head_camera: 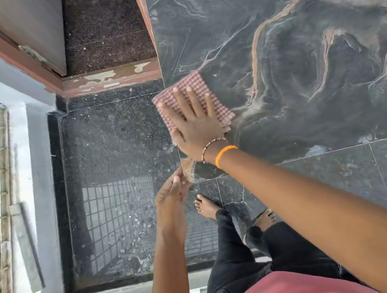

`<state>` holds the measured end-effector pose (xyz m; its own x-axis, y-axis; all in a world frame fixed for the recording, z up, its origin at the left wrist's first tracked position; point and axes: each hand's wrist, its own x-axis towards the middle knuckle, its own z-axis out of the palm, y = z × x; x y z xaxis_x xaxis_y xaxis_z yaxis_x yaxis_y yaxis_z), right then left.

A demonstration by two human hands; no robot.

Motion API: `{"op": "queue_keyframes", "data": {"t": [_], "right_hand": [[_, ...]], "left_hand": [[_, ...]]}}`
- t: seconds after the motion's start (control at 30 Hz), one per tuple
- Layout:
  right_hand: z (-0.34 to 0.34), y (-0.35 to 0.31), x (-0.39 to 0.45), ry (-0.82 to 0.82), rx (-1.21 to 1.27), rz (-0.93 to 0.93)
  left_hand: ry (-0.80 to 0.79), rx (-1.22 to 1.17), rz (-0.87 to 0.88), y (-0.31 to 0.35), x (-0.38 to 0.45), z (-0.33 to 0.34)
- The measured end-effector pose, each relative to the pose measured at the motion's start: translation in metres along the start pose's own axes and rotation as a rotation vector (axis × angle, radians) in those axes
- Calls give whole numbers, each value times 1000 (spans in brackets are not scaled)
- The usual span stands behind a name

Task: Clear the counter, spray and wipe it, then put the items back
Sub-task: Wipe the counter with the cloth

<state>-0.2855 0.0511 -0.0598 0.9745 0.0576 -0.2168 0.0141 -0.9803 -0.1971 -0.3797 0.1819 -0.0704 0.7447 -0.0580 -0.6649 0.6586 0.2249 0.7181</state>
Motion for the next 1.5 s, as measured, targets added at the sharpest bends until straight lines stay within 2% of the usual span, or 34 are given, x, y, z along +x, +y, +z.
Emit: {"op": "queue_keyframes", "data": {"t": [0.1, 0.2, 0.3, 0.43, 0.93, 1.27, 1.5], "right_hand": [[18, -25, -46, -34, -35, -204], [29, -21, -89, -30, -79, -318], [31, 3, -111, -11, -112, -351], [30, 47, -135, 60, -149, -284], [13, 259, -223, 206, -222, 218], [-5, 369, -259, 153, -180, 313], [-11, 466, -292, 181, -128, 511]], "left_hand": [[71, -153, -11, -10, -14, 6], [109, -162, -52, -18, -31, 10], [221, -100, -67, -26, -43, 16], [297, 130, 47, -35, -55, 35], [-359, 930, 247, -83, -86, 186], [-581, 1145, 457, -111, -94, 277], [-674, 1247, 601, -109, -71, 379]]}}
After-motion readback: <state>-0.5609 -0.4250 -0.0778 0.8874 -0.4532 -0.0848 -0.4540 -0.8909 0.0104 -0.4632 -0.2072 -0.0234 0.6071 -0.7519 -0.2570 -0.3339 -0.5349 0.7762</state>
